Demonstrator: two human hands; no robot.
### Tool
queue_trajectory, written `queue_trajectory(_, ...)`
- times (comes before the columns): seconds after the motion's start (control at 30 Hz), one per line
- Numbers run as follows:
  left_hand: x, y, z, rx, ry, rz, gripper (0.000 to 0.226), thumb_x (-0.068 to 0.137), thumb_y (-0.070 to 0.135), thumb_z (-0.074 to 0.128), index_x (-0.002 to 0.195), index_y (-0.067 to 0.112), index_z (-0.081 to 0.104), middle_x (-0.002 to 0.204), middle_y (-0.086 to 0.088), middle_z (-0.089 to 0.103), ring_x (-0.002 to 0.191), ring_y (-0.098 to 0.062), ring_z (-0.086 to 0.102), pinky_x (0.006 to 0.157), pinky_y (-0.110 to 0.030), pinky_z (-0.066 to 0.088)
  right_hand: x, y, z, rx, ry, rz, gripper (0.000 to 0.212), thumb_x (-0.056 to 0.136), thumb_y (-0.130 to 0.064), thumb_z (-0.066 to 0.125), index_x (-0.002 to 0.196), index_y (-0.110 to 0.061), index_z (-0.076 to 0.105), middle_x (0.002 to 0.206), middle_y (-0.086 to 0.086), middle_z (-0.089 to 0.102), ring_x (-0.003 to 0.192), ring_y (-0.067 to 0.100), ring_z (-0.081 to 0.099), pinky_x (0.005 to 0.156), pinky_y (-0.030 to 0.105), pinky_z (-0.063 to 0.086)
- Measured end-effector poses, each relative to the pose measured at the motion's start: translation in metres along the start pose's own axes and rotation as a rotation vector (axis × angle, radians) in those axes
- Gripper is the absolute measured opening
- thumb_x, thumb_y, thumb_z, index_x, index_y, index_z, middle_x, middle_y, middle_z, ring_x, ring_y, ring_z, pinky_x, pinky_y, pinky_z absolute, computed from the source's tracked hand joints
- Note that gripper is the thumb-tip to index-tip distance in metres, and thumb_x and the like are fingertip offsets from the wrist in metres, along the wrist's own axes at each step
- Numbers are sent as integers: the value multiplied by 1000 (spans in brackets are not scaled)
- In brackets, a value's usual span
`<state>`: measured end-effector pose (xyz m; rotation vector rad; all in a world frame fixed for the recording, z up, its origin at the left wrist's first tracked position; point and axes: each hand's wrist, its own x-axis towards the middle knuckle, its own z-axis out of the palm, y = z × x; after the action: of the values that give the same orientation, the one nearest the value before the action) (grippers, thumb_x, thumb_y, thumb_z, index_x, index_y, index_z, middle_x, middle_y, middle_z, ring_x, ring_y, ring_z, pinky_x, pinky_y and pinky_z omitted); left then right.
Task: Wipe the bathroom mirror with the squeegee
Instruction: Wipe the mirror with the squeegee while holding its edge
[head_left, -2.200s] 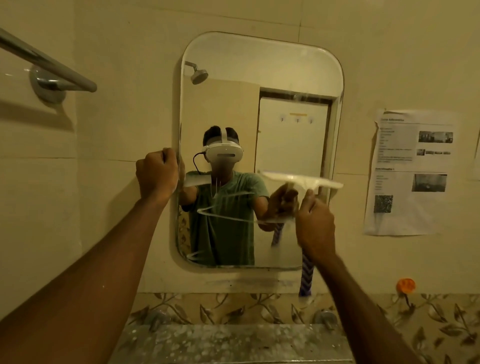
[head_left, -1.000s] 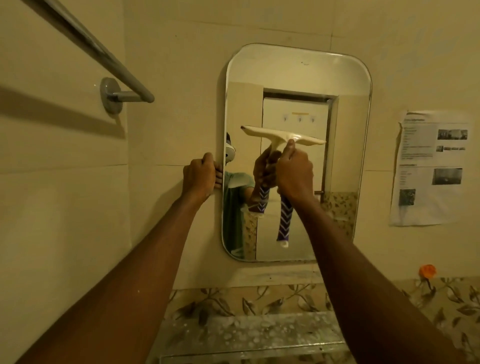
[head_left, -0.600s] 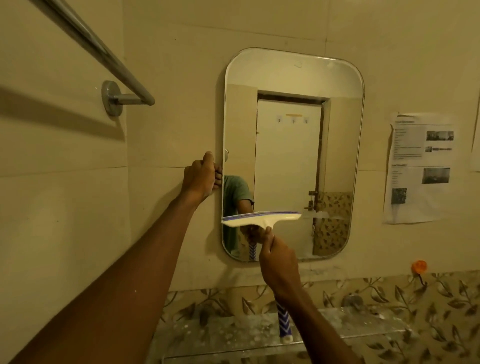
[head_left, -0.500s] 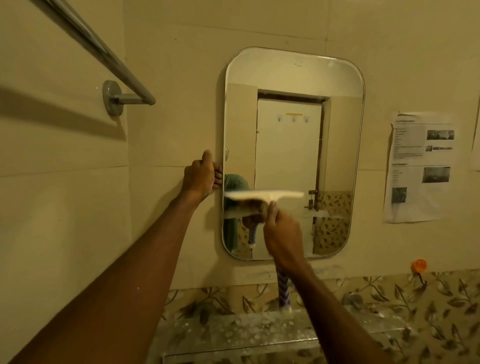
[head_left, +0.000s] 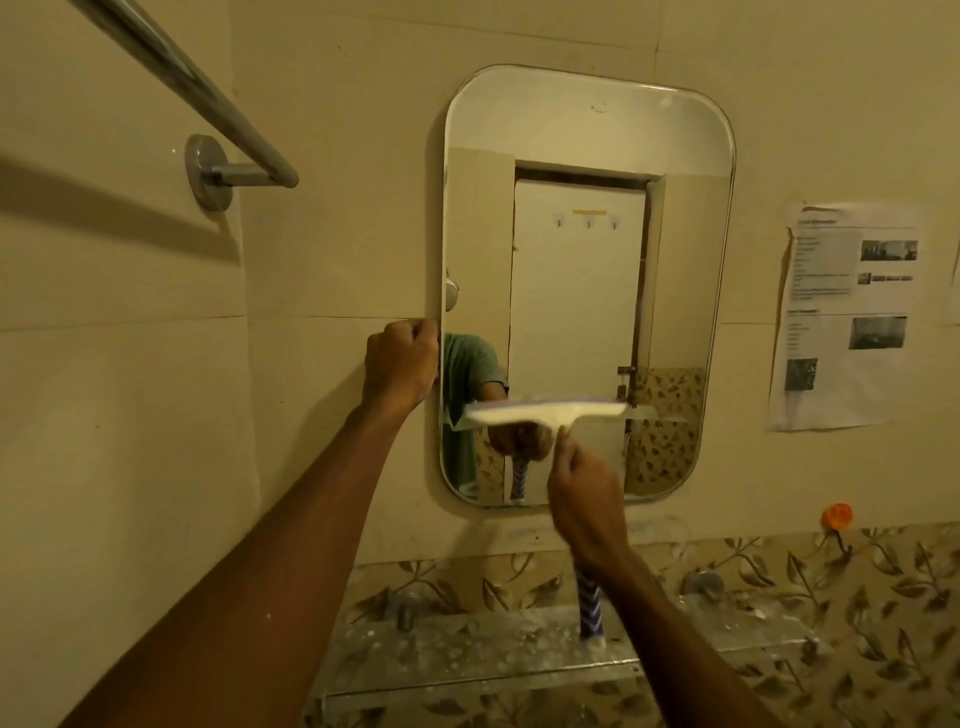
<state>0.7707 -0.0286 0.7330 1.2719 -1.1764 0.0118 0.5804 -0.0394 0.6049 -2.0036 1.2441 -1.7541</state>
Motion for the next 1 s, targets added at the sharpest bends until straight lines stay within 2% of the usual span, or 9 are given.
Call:
queue_trajectory(0.13, -7, -11, 6, 77, 41, 35, 44, 95, 33, 40, 70, 6, 65, 67, -13, 66, 61, -28, 66, 64, -46, 58, 72, -17, -42, 2, 156, -30, 51, 105, -41, 25, 64, -21, 46, 55, -3, 46, 43, 9, 43, 39, 25, 39)
queue_trajectory(0.23, -14, -16, 8, 54, 77, 57, 46, 96, 31, 40, 66, 3, 62, 64, -16, 64, 60, -29, 65, 62, -47, 58, 63, -1, -42, -65, 168, -45, 52, 105, -43, 23, 62, -25, 45, 51, -5, 47, 39, 3, 48, 33, 12, 31)
queue_trajectory(0.4, -18, -20, 12, 62, 136, 92, 51, 97, 33, 39, 62, 3, 61, 59, -14, 63, 56, -27, 62, 62, -42, 57, -20, 50, -25, -66, 84, 74, 48, 98, -50, 23, 59, -30, 43, 46, -7, 44, 42, -1, 52, 32, 12, 33)
queue_trajectory(0.57, -24, -24, 16, 131, 191, 134, 52, 99, 32, 40, 51, 14, 49, 48, -4, 51, 46, -11, 47, 48, -21, 36, 37, 43, -64, -20, 106, 117, 49, 104, -41, 31, 68, -17, 54, 56, 3, 50, 46, 16, 44, 44, 31, 39)
queue_trajectory(0.67, -25, -26, 21, 193, 246, 114, 52, 99, 32, 40, 51, 14, 49, 47, 2, 45, 48, 0, 37, 43, -10, 24, 72, 44, -85, -34, 172, 82, 51, 105, -40, 30, 77, -10, 60, 62, 8, 59, 52, 19, 54, 48, 30, 42)
queue_trajectory(0.73, -26, -27, 25, 211, 290, 123, 52, 99, 31, 42, 48, 20, 43, 45, 8, 40, 48, 3, 34, 42, -6, 31, 57, 64, -80, -67, 167, 117, 51, 105, -41, 27, 84, -10, 61, 61, 5, 58, 50, 16, 54, 46, 25, 38)
queue_trajectory(0.8, -27, -27, 28, 229, 318, 138, 51, 98, 30, 42, 48, 24, 40, 44, 10, 38, 46, 2, 34, 44, -1, 31, 21, 91, -71, -84, 137, 178, 50, 105, -42, 27, 77, -14, 58, 57, 3, 54, 45, 13, 49, 43, 22, 33)
queue_trajectory(0.9, -26, -28, 29, 267, 334, 134, 49, 98, 31, 42, 50, 20, 43, 44, 11, 37, 43, 2, 34, 39, -6, 25, -15, 110, -69, -127, 66, 196, 51, 104, -41, 27, 61, -21, 46, 50, 1, 48, 42, 14, 44, 43, 24, 28)
queue_trajectory(1.0, -26, -30, 32, 262, 344, 105, 49, 98, 35, 39, 55, 15, 49, 46, 6, 41, 44, -1, 39, 45, -20, 26, 14, 100, -87, -69, 52, 202, 53, 104, -45, 29, 68, -15, 53, 57, 5, 54, 46, 18, 49, 44, 33, 42)
